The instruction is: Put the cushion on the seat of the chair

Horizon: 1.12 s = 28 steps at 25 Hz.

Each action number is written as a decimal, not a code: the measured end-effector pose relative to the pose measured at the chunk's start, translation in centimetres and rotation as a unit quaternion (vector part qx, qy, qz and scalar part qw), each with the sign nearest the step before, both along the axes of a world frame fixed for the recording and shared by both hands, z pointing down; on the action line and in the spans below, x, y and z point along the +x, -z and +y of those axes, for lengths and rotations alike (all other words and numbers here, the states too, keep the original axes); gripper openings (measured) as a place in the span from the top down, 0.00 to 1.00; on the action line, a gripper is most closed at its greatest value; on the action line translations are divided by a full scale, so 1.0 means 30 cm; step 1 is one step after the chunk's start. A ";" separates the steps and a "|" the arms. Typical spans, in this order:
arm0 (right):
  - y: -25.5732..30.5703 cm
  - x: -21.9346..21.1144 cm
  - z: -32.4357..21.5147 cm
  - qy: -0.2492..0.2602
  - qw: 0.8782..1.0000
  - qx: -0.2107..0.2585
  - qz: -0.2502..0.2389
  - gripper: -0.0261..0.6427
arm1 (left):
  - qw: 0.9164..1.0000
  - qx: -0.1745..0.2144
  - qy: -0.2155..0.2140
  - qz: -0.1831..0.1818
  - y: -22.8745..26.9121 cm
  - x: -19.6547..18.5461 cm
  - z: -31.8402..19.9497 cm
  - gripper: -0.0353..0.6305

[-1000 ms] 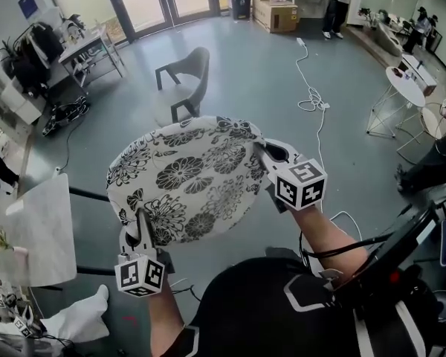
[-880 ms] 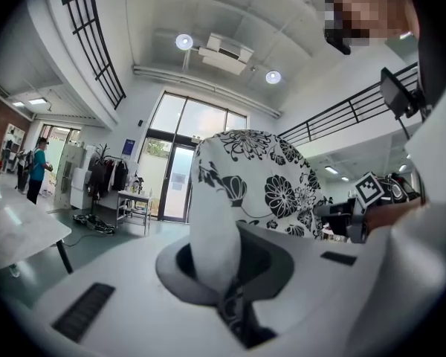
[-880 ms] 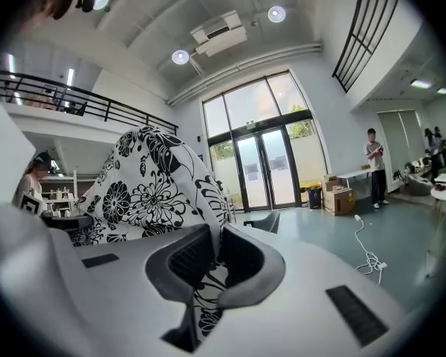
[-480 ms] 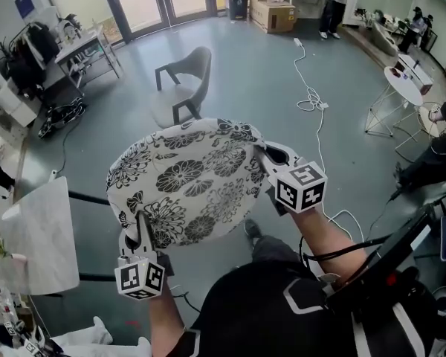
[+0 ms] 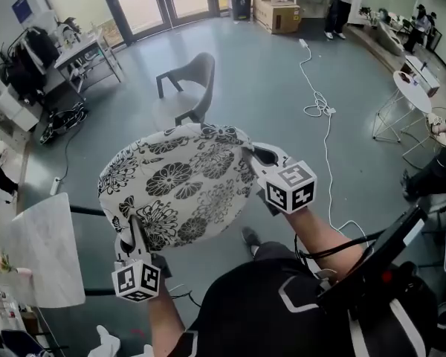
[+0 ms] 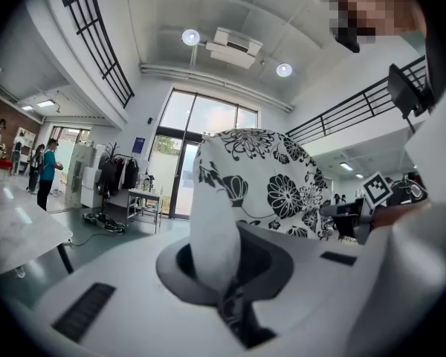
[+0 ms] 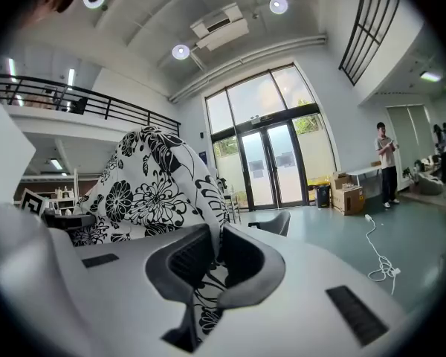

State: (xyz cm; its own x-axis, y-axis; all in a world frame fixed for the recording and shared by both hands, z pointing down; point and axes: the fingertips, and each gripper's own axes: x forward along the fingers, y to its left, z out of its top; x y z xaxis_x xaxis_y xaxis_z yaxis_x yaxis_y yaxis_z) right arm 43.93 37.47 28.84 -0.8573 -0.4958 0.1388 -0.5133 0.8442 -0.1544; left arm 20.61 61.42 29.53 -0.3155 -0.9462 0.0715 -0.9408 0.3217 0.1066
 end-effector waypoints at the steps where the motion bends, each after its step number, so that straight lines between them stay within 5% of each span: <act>1: 0.002 0.003 0.004 0.000 1.000 0.000 0.000 0.92 | 1.000 0.000 0.001 0.000 0.003 0.002 0.002 0.92; 6: 0.003 -0.007 -0.003 0.002 1.000 -0.004 0.003 0.92 | 1.000 -0.008 0.008 0.004 0.008 -0.015 -0.013 0.92; 14: -0.116 -0.291 -0.464 0.013 1.000 -0.014 -0.008 0.92 | 0.999 -0.030 0.018 -0.003 -0.069 -0.299 -0.482 0.92; 21: -0.088 -0.273 -0.552 0.021 1.000 -0.020 -0.007 0.92 | 0.999 -0.027 0.023 0.007 -0.037 -0.279 -0.562 0.92; 28: 0.007 -0.633 -0.844 0.034 0.999 -0.039 -0.003 0.92 | 0.998 -0.044 0.039 0.031 0.081 -0.609 -0.828 0.92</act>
